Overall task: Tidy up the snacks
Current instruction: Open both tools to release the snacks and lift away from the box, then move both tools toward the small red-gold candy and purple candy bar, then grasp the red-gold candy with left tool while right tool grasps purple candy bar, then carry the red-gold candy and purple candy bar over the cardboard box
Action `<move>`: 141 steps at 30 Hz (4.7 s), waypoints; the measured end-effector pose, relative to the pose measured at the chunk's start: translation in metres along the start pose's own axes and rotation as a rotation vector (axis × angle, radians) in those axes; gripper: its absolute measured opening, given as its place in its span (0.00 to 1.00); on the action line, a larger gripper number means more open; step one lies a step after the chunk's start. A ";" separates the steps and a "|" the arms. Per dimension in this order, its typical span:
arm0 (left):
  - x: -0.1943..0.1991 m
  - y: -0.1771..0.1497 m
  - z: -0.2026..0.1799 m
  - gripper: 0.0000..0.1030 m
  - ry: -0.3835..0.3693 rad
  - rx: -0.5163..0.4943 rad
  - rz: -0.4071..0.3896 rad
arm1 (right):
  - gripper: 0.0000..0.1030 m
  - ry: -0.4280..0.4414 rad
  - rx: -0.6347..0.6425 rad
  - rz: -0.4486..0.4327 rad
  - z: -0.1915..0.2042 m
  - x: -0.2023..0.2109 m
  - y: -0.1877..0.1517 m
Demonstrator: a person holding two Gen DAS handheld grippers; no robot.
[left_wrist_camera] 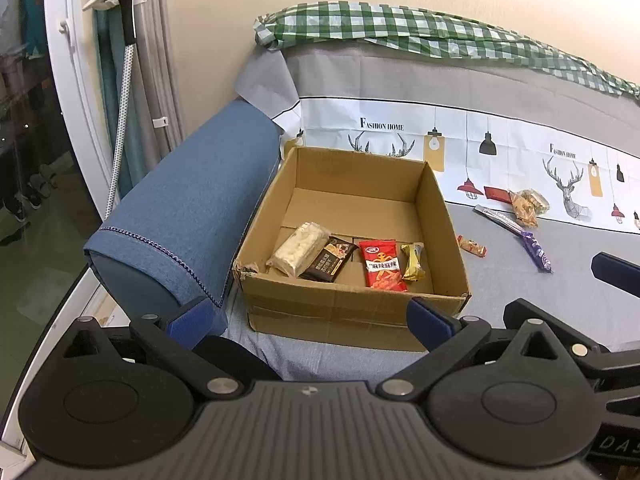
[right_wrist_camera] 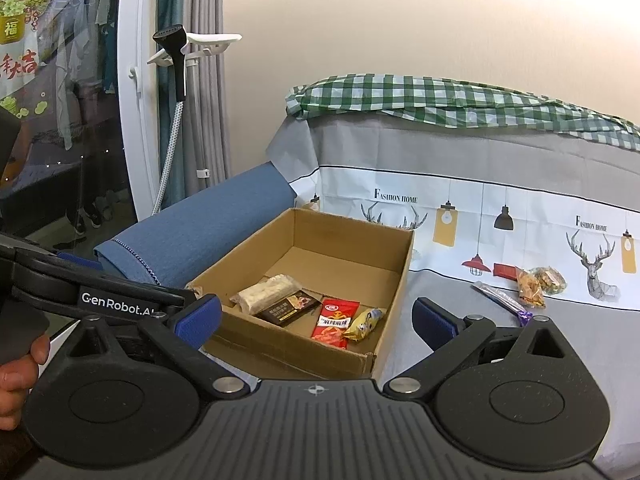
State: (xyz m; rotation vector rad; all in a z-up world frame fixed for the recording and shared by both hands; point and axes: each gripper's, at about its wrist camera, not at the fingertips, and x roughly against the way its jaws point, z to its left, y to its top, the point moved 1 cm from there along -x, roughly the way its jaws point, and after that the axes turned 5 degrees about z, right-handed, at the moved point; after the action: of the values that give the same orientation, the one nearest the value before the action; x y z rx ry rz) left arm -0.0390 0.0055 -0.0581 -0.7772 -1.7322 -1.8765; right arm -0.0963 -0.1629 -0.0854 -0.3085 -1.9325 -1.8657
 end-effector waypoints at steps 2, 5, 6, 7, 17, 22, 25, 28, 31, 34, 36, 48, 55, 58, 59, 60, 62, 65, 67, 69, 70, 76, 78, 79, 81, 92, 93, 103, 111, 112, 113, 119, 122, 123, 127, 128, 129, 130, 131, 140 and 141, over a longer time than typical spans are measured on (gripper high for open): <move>-0.001 -0.001 0.000 1.00 -0.001 0.000 0.003 | 0.98 -0.001 -0.003 0.003 0.000 -0.001 -0.001; -0.003 -0.001 0.001 1.00 -0.003 0.001 0.005 | 0.98 -0.002 -0.008 0.008 0.000 -0.003 -0.002; -0.003 -0.001 0.000 1.00 -0.003 0.001 0.005 | 0.98 -0.002 -0.008 0.009 -0.001 -0.003 -0.002; -0.004 -0.001 0.000 1.00 -0.003 0.000 0.006 | 0.98 -0.002 -0.009 0.010 -0.001 -0.003 -0.002; -0.011 -0.003 -0.003 1.00 -0.001 -0.007 0.029 | 0.98 0.001 -0.024 0.029 -0.005 -0.009 -0.005; -0.014 -0.004 -0.004 1.00 0.001 -0.013 0.034 | 0.98 0.006 -0.036 0.039 -0.008 -0.011 -0.007; -0.016 -0.004 -0.005 1.00 0.004 -0.020 0.038 | 0.98 0.009 -0.044 0.045 -0.009 -0.013 -0.008; -0.018 -0.003 -0.008 1.00 0.011 -0.028 0.045 | 0.98 0.012 -0.052 0.048 -0.011 -0.015 -0.010; -0.023 -0.001 -0.011 1.00 0.019 -0.039 0.055 | 0.98 0.013 -0.065 0.053 -0.016 -0.019 -0.011; -0.028 0.001 -0.017 1.00 0.027 -0.059 0.065 | 0.98 0.012 -0.083 0.057 -0.020 -0.022 -0.012; -0.032 0.002 -0.022 1.00 0.033 -0.077 0.071 | 0.98 0.011 -0.096 0.057 -0.024 -0.024 -0.013; -0.060 0.048 -0.068 1.00 0.016 -0.116 0.082 | 0.98 -0.181 -0.309 -0.006 -0.105 -0.029 -0.021; -0.101 0.107 -0.147 1.00 -0.113 -0.151 0.128 | 0.98 -0.379 -0.412 0.040 -0.190 -0.054 -0.039; -0.138 0.132 -0.190 1.00 -0.170 -0.148 0.198 | 0.99 -0.444 -0.452 0.065 -0.230 -0.081 -0.045; -0.153 0.139 -0.205 1.00 -0.179 -0.145 0.218 | 0.99 -0.454 -0.460 0.076 -0.242 -0.092 -0.047; -0.168 0.143 -0.218 1.00 -0.185 -0.146 0.230 | 0.99 -0.468 -0.469 0.085 -0.255 -0.105 -0.051; -0.202 0.150 -0.245 1.00 -0.184 -0.150 0.261 | 0.99 -0.470 -0.441 0.095 -0.277 -0.138 -0.059; -0.268 0.154 -0.282 1.00 -0.174 -0.145 0.392 | 0.99 -0.507 -0.370 0.171 -0.307 -0.195 -0.074; -0.308 0.154 -0.294 1.00 -0.183 -0.109 0.483 | 0.99 -0.482 -0.387 0.218 -0.329 -0.228 -0.082; -0.344 0.152 -0.304 1.00 -0.176 -0.039 0.551 | 0.99 -0.454 -0.421 0.263 -0.348 -0.255 -0.087; -0.357 0.149 -0.307 1.00 -0.171 -0.015 0.572 | 0.99 -0.448 -0.431 0.268 -0.353 -0.264 -0.088; -0.427 0.137 -0.320 1.00 -0.090 0.020 0.647 | 0.99 -0.448 -0.490 0.341 -0.378 -0.309 -0.102; -0.444 0.134 -0.318 1.00 -0.075 0.049 0.680 | 0.99 -0.495 -0.431 0.342 -0.375 -0.317 -0.105; -0.453 0.131 -0.315 1.00 -0.073 0.067 0.697 | 0.99 -0.510 -0.401 0.350 -0.375 -0.319 -0.106; -0.467 0.127 -0.312 1.00 -0.063 0.088 0.729 | 0.99 -0.527 -0.404 0.330 -0.381 -0.319 -0.109; -0.468 0.125 -0.314 1.00 -0.026 0.038 0.660 | 0.99 -0.603 -0.451 0.308 -0.403 -0.323 -0.113; -0.468 0.126 -0.315 1.00 -0.026 0.038 0.659 | 0.99 -0.603 -0.452 0.307 -0.403 -0.322 -0.113; -0.462 0.123 -0.323 1.00 -0.013 0.037 0.647 | 0.99 -0.606 -0.451 0.305 -0.401 -0.322 -0.113; -0.452 0.128 -0.322 0.70 -0.011 0.062 0.641 | 0.84 -0.585 -0.452 0.314 -0.400 -0.320 -0.111; -0.444 0.133 -0.322 0.51 -0.021 0.062 0.620 | 0.68 -0.570 -0.445 0.298 -0.397 -0.318 -0.109; -0.439 0.137 -0.324 0.18 -0.064 0.051 0.622 | 0.21 -0.545 -0.425 0.281 -0.394 -0.316 -0.106; -0.415 0.145 -0.331 0.17 -0.134 0.011 0.588 | 0.15 -0.478 -0.426 0.205 -0.386 -0.309 -0.096; -0.400 0.148 -0.328 0.17 -0.163 0.005 0.587 | 0.15 -0.495 -0.432 0.153 -0.388 -0.301 -0.090; -0.394 0.150 -0.326 0.17 -0.169 0.003 0.582 | 0.15 -0.499 -0.436 0.149 -0.388 -0.301 -0.090; -0.356 0.156 -0.312 0.17 -0.219 -0.013 0.544 | 0.15 -0.499 -0.464 0.129 -0.389 -0.299 -0.083; -0.340 0.157 -0.307 0.17 -0.224 -0.028 0.524 | 0.15 -0.499 -0.466 0.115 -0.388 -0.298 -0.081; -0.328 0.158 -0.303 0.17 -0.230 -0.041 0.507 | 0.15 -0.497 -0.463 0.097 -0.386 -0.295 -0.078; -0.312 0.159 -0.297 0.17 -0.238 -0.058 0.483 | 0.15 -0.495 -0.459 0.084 -0.383 -0.293 -0.076; -0.298 0.160 -0.291 0.17 -0.241 -0.073 0.462 | 0.15 -0.495 -0.450 0.070 -0.380 -0.290 -0.073; -0.171 0.138 -0.191 0.17 -0.232 -0.115 0.302 | 0.15 -0.469 -0.470 -0.041 -0.323 -0.191 -0.040; -0.161 0.134 -0.180 0.17 -0.231 -0.110 0.300 | 0.15 -0.455 -0.457 -0.054 -0.311 -0.175 -0.037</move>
State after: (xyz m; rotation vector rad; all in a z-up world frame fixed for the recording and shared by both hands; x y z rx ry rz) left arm 0.1530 -0.1928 -0.0780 -1.2642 -1.5467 -1.7415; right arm 0.0892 -0.4487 -0.1986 -0.8962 -1.7568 -2.4272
